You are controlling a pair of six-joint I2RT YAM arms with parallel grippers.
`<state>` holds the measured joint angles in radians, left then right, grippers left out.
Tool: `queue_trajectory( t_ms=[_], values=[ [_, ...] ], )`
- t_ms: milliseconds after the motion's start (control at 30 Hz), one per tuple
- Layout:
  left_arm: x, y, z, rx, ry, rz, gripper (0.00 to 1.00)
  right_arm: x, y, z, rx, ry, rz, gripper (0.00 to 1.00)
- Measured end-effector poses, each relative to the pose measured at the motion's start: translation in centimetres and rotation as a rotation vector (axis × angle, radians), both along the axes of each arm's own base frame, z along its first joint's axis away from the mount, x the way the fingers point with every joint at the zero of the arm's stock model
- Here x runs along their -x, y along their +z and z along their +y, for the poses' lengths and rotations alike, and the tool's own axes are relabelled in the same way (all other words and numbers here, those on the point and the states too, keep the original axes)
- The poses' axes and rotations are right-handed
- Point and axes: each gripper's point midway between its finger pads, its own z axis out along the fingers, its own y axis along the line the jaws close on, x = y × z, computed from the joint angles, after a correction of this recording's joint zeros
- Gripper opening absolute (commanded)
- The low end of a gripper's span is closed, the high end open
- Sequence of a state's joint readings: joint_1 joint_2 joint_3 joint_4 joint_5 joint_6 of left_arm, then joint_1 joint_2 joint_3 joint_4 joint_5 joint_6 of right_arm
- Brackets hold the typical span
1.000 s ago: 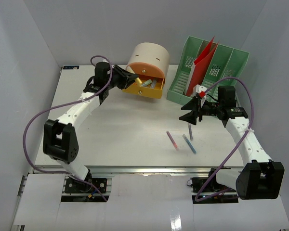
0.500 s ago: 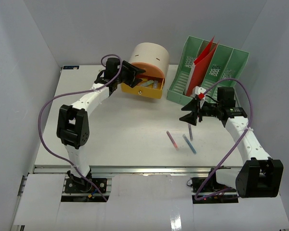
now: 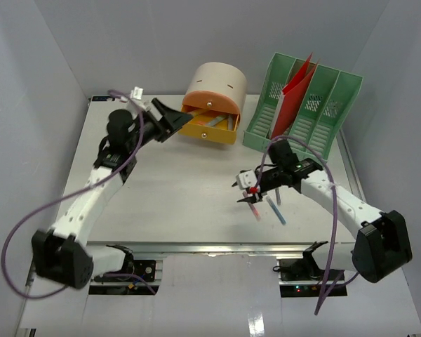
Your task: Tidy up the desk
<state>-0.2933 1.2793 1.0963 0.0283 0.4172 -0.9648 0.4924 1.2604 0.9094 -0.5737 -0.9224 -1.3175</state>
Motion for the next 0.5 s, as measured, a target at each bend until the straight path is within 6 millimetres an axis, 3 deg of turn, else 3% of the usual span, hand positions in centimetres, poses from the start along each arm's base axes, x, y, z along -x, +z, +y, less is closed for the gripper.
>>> queue_trajectory(
  t_ms=[67, 133, 200, 267, 367, 500],
  values=[
    [3.3, 1.9, 3.0, -0.068, 0.048, -0.16, 0.98, -0.3, -0.7, 2.2, 0.076, 0.054, -0.022, 0.27],
    [5.8, 2.5, 5.8, -0.14, 0.12, -0.268, 0.98, -3.2, -0.5, 5.2, 0.129, 0.044, -0.062, 0.24],
    [7.7, 1.8, 7.2, -0.207, 0.158, -0.324, 0.98, -6.5, -0.3, 7.9, 0.163, 0.002, -0.099, 0.23],
    [9.0, -0.6, 8.1, -0.274, 0.176, -0.325, 0.98, -9.4, -0.1, 10.1, 0.21, -0.059, -0.119, 0.24],
    [10.4, -6.2, 9.1, -0.373, 0.167, -0.235, 0.98, -14.2, 0.3, 13.2, 0.229, -0.183, -0.171, 0.25],
    [11.6, -10.2, 10.3, -0.473, 0.17, -0.158, 0.98, -18.4, -1.4, 14.5, 0.304, -0.368, -0.167, 0.28]
  ],
)
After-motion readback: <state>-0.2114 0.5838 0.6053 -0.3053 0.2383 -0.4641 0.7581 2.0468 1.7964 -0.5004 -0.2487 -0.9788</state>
